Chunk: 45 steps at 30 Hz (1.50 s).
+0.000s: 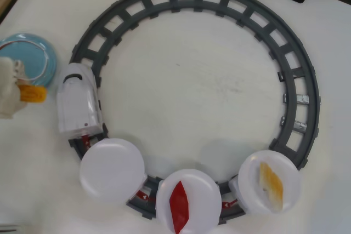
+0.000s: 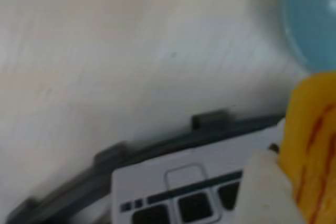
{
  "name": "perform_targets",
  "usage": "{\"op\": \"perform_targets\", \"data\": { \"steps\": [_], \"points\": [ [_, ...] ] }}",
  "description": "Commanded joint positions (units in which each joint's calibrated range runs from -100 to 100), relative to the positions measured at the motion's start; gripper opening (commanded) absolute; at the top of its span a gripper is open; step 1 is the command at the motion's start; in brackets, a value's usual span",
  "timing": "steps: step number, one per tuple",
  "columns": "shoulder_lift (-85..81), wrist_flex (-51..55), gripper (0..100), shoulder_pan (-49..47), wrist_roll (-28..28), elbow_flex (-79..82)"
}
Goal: Pick up the sushi from the Shinkansen and put it on the blue dish
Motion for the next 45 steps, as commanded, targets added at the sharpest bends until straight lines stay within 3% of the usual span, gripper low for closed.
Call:
{"op": "perform_targets", "data": {
  "steps": [1,15,25,33,45],
  "points": [
    [3.5,-1.4,3,-3.1,-0.1,-7.4],
    [30.5,-0.5,3,-4.7,0.8,-37.1],
    [42.5,-0.5,4,-5.4,1.3,-48.3],
    [44.3,2.3,26,-6.3,1.4,-52.1],
    [44.2,17.8,26,-5.5,1.5,-71.7]
  ]
}}
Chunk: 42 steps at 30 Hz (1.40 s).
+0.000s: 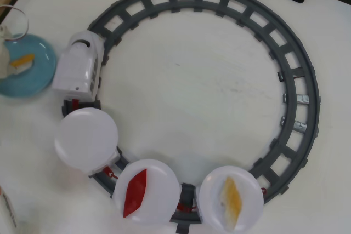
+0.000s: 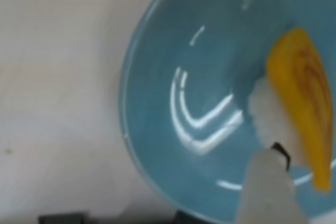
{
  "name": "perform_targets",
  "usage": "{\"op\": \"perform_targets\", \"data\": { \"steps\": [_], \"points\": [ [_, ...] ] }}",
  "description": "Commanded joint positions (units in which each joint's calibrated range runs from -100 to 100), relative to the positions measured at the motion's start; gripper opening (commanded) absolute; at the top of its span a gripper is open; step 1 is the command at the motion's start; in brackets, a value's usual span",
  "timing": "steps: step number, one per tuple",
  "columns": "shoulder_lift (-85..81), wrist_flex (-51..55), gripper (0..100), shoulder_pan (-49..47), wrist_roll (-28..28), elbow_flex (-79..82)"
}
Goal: Pick up the sushi from the Shinkansen and put it on the blue dish
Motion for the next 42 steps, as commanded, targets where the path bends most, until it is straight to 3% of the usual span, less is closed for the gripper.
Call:
{"op": "perform_targets", "data": {
  "steps": [1,8,26,42],
  "points": [
    [-1.0,5.2,26,0.8,0.0,-10.1],
    [-11.4,5.0,26,2.3,0.3,-2.2],
    [-51.0,1.0,26,2.1,0.3,49.5],
    [-47.7,-13.6,26,0.0,1.3,56.5]
  ]
}}
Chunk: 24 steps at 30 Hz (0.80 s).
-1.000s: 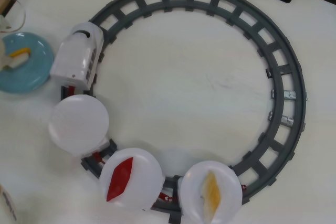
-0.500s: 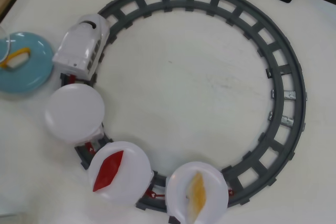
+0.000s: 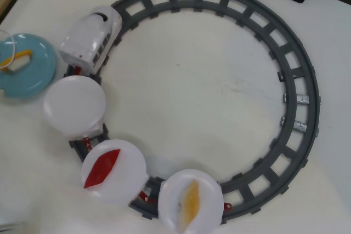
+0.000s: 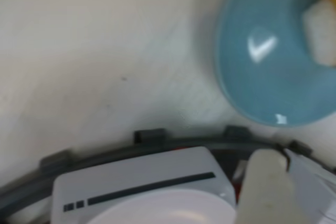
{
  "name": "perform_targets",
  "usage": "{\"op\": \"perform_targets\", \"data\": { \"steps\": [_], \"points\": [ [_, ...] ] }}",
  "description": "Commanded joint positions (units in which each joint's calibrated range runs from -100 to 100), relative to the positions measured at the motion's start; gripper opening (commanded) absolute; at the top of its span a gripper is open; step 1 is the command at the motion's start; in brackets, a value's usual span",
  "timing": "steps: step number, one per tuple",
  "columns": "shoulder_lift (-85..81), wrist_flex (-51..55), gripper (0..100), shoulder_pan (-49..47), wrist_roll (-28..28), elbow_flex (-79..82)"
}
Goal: Pick up the sushi from the Shinkansen and put it on the blue dish
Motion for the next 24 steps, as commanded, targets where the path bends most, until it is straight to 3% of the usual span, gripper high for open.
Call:
{"op": "perform_targets", "data": {
  "steps": [1,8,17,24],
  "points": [
    [2.4,-2.0,26,-1.9,0.5,-1.9],
    [15.8,-2.1,25,-1.5,0.5,-17.2],
    [31.1,-1.5,5,-1.2,0.5,-37.4],
    [39.4,-1.5,3,-1.1,0.4,-47.3]
  ]
}}
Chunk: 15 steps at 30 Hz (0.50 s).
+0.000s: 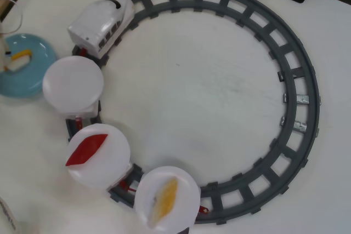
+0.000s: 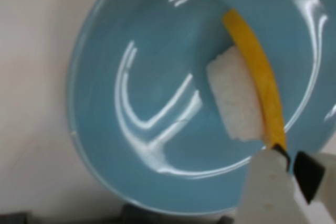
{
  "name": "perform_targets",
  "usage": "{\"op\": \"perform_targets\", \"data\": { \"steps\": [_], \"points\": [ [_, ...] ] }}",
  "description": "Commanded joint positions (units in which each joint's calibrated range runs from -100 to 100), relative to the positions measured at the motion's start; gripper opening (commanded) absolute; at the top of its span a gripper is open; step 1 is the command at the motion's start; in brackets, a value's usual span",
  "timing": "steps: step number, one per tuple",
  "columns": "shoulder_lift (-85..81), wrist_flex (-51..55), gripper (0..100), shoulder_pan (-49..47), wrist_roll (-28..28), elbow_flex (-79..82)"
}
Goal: Pick up the sushi from the Shinkansen and put it on the blue dish
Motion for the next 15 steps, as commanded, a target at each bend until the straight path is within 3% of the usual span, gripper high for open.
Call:
{"op": "perform_targets", "data": {
  "steps": [1,15],
  "points": [
    [1.5,0.1,3,0.7,-0.1,-7.5],
    [12.5,-0.5,3,1.3,-0.4,-19.9]
  ]
}}
